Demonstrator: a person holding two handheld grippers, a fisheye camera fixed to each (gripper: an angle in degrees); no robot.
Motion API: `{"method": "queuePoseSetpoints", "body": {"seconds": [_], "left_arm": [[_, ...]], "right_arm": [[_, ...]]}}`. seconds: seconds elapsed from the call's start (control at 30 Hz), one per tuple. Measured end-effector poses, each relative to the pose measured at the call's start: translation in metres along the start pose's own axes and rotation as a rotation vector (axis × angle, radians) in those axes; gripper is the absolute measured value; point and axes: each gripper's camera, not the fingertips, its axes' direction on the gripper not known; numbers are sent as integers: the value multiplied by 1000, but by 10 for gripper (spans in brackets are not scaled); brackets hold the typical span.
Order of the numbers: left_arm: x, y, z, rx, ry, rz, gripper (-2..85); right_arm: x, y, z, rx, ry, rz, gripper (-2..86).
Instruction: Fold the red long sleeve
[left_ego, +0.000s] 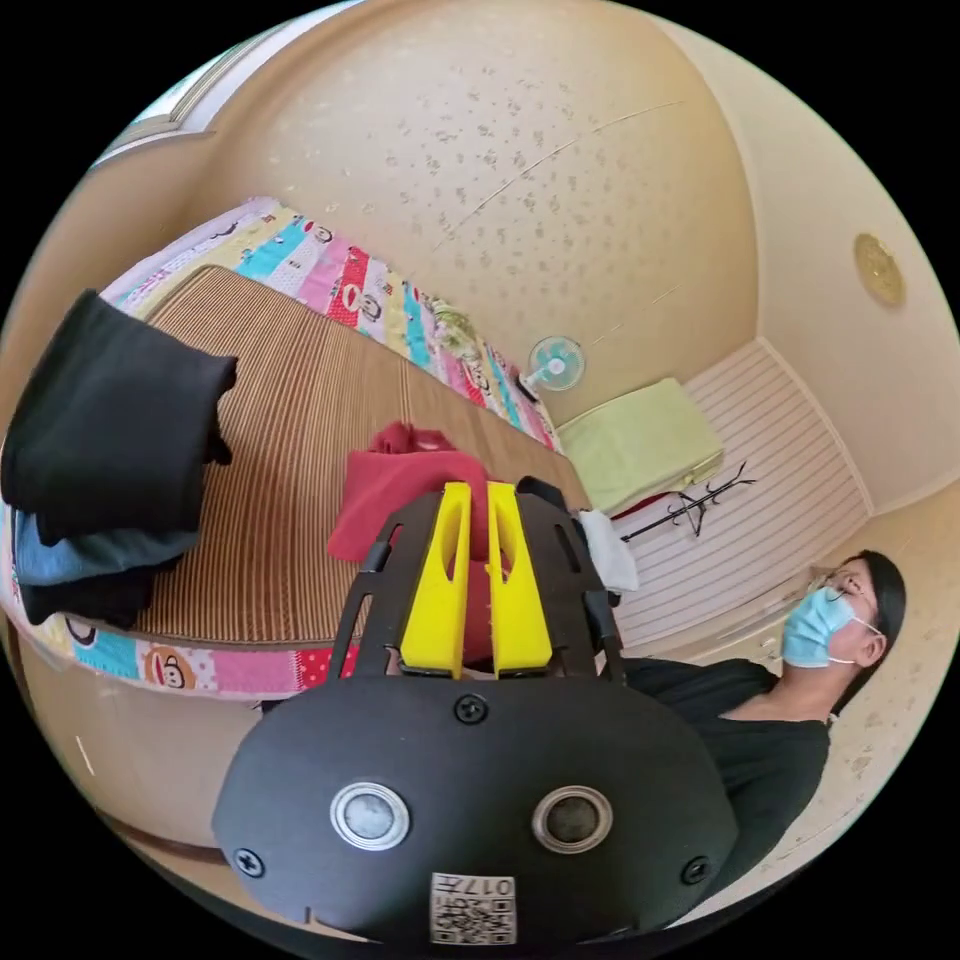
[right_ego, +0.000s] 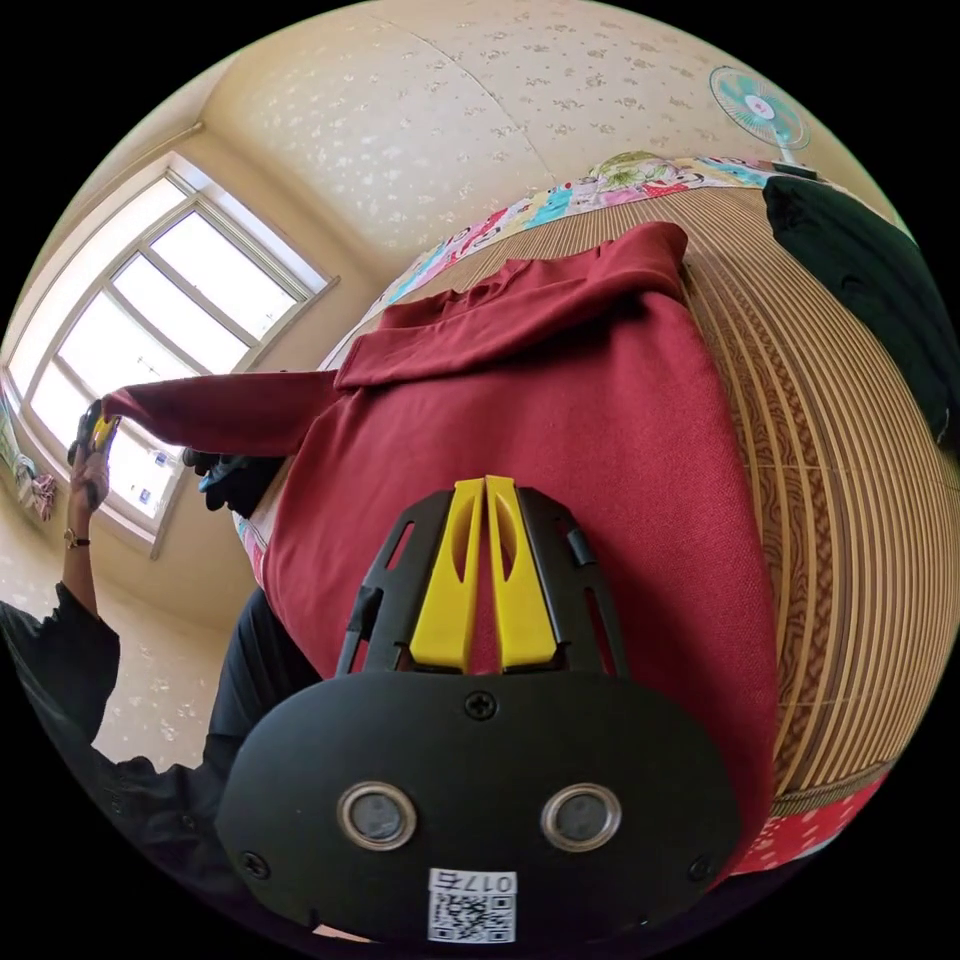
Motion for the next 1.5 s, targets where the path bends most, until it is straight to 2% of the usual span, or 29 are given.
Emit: {"method": "queuePoseSetpoints", "body": {"seconds": [0.17, 0.37, 0.47, 0.53, 0.6, 0.67, 0.77, 0.83, 0.93, 1.13, 1.3, 1.5], "left_arm": [[30, -59, 58, -69, 83, 78, 35], [51, -110, 257, -232, 349, 172, 39], [36, -114, 371, -320, 249, 173, 56], [11, -91, 443, -447, 90, 101, 91], [3, -62, 467, -507, 68, 96, 109], [6, -30, 468, -517, 28, 152, 113], [26, 32, 447, -541, -191, 306, 113], [39, 91, 426, -529, -468, 370, 115], [41, 162, 407, -458, -675, 347, 146], [17, 244, 400, -282, -850, 76, 170], [24, 295, 414, -86, -899, 115, 167], [28, 315, 423, -70, -883, 123, 168]], "right_arm": [[15, 0, -2, 5, -54, 18, 9], [22, -3, -3, 3, -50, 18, 8], [30, -4, -5, 3, -82, 33, 7], [35, -5, -6, 3, -106, 44, 7], [42, -5, -7, 3, -134, 56, 6], [45, -6, -7, 1, -143, 62, 6], [45, -8, -5, -2, -130, 58, 6], [45, -9, -5, -1, -123, 56, 6], [43, -11, -5, -4, -106, 50, 6], [40, -14, -6, -6, -88, 48, 5], [36, -14, -9, 3, -66, 48, 5], [35, -14, -12, 13, -72, 55, 6]]}}
